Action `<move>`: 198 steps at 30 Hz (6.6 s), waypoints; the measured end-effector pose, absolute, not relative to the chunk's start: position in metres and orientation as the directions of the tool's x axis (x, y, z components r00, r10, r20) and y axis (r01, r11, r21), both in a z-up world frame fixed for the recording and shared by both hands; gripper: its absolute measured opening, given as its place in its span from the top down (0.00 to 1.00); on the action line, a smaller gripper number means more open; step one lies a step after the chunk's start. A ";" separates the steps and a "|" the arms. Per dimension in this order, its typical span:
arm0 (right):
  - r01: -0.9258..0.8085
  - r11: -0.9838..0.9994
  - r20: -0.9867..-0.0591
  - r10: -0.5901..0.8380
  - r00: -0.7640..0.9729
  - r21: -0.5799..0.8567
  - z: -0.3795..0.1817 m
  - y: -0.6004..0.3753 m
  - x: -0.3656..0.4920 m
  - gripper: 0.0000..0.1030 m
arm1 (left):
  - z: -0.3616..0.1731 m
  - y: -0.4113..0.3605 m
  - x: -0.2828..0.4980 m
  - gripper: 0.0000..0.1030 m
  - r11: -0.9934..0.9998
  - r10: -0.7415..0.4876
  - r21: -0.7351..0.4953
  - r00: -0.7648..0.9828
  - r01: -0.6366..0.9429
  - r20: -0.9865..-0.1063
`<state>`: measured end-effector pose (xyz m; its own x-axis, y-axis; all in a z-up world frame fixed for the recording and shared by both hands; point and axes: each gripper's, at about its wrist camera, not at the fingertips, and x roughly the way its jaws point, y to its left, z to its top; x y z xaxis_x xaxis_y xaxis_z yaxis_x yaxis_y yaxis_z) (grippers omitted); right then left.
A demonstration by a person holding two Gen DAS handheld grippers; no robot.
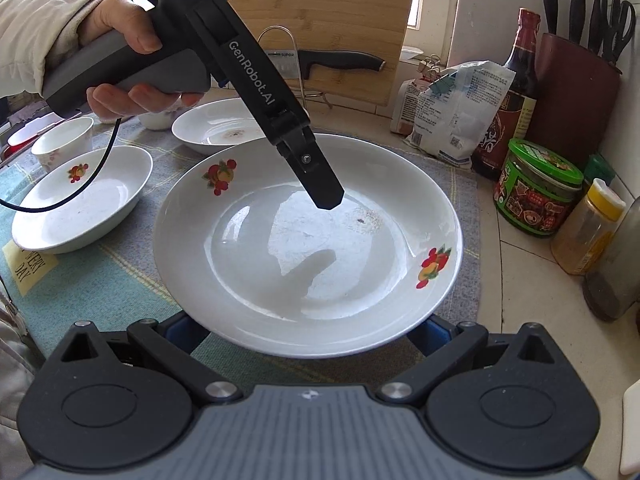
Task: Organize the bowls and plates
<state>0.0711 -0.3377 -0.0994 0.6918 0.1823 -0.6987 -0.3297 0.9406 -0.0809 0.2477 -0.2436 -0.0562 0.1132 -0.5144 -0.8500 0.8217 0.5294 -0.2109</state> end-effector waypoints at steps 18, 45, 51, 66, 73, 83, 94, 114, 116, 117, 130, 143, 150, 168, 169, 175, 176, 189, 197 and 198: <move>-0.304 0.950 -0.718 0.161 0.678 -0.074 -0.114 -0.358 0.108 0.00 | -0.076 -0.272 0.283 0.22 0.523 -0.510 -0.213 0.103 0.825 -0.854; -0.275 0.960 -0.724 0.147 0.674 -0.061 -0.127 -0.368 0.127 0.00 | -0.093 -0.284 0.302 0.22 0.532 -0.510 -0.200 0.124 0.823 -0.851; -0.274 0.959 -0.720 0.143 0.679 -0.067 -0.128 -0.367 0.126 0.00 | -0.094 -0.283 0.304 0.22 0.532 -0.516 -0.205 0.123 0.821 -0.847; -0.229 0.972 -0.724 0.120 0.680 -0.054 -0.122 -0.366 0.117 0.00 | -0.073 -0.265 0.282 0.08 0.554 -0.517 -0.115 0.233 0.825 -0.823; -0.150 0.988 -0.725 0.075 0.684 -0.039 -0.113 -0.363 0.104 0.00 | -0.040 -0.244 0.261 0.08 0.592 -0.537 -0.095 0.303 0.801 -0.788; -0.026 0.999 -0.698 -0.007 0.716 -0.037 -0.092 -0.345 0.081 0.00 | -0.001 -0.204 0.197 0.03 0.643 -0.551 -0.015 0.450 0.766 -0.703; 0.017 1.000 -0.667 -0.007 0.745 0.008 -0.077 -0.328 0.037 0.00 | -0.011 -0.165 0.115 0.03 0.714 -0.522 -0.007 0.526 0.700 -0.671; -0.165 0.984 -0.700 0.160 0.696 0.061 -0.090 -0.265 0.027 0.00 | -0.048 -0.056 0.022 0.03 0.864 -0.315 0.068 0.642 0.499 -0.699; -0.184 0.981 -0.707 0.174 0.685 0.064 -0.093 -0.256 0.032 0.00 | -0.053 -0.040 0.019 0.03 0.877 -0.288 0.076 0.645 0.475 -0.708; -0.192 0.979 -0.711 0.178 0.680 0.062 -0.094 -0.252 0.036 0.00 | -0.056 -0.035 0.017 0.03 0.881 -0.277 0.079 0.645 0.466 -0.712; -0.289 0.956 -0.737 0.234 0.634 0.054 -0.096 -0.206 0.073 0.00 | -0.100 0.019 0.023 0.03 0.895 -0.229 0.075 0.595 0.441 -0.771; -0.283 0.959 -0.768 0.206 0.606 0.033 -0.100 -0.193 0.090 0.00 | -0.116 0.024 0.061 0.00 0.825 -0.361 0.008 0.537 0.565 -0.762; -0.274 0.961 -0.775 0.196 0.600 0.031 -0.098 -0.188 0.103 0.00 | -0.119 0.026 0.071 0.00 0.769 -0.427 0.009 0.524 0.639 -0.737; -0.321 0.941 -0.811 0.268 0.520 0.105 -0.102 -0.159 0.136 0.00 | -0.126 0.036 0.064 0.00 0.745 -0.497 0.010 0.567 0.666 -0.657; -0.326 0.939 -0.813 0.273 0.514 0.109 -0.103 -0.157 0.138 0.00 | -0.127 0.037 0.064 0.00 0.745 -0.498 0.012 0.568 0.666 -0.655; -0.404 0.904 -0.830 0.329 0.450 0.140 -0.107 -0.147 0.154 0.00 | -0.127 0.038 0.063 0.00 0.747 -0.499 0.011 0.572 0.665 -0.651; -0.418 0.897 -0.832 0.338 0.440 0.144 -0.108 -0.146 0.156 0.00 | -0.127 0.038 0.063 0.00 0.746 -0.499 0.012 0.571 0.666 -0.652; -0.534 0.815 -0.862 0.422 0.279 0.227 -0.113 -0.142 0.194 0.00 | -0.125 0.039 0.062 0.00 0.726 -0.506 0.034 0.568 0.686 -0.650; -0.524 0.781 -0.859 0.484 0.165 0.339 -0.114 -0.146 0.213 0.00 | -0.123 0.042 0.065 0.00 0.703 -0.514 0.056 0.561 0.709 -0.649; -0.521 0.774 -0.856 0.496 0.144 0.361 -0.114 -0.146 0.215 0.00 | -0.124 0.042 0.065 0.00 0.701 -0.515 0.057 0.560 0.711 -0.649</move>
<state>0.2152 -0.1461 -0.1139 0.1437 0.4962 -0.8562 -0.5206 0.7737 0.3610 0.0649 0.0422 -0.1235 0.5602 -0.5152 -0.6487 0.7110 0.7008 0.0574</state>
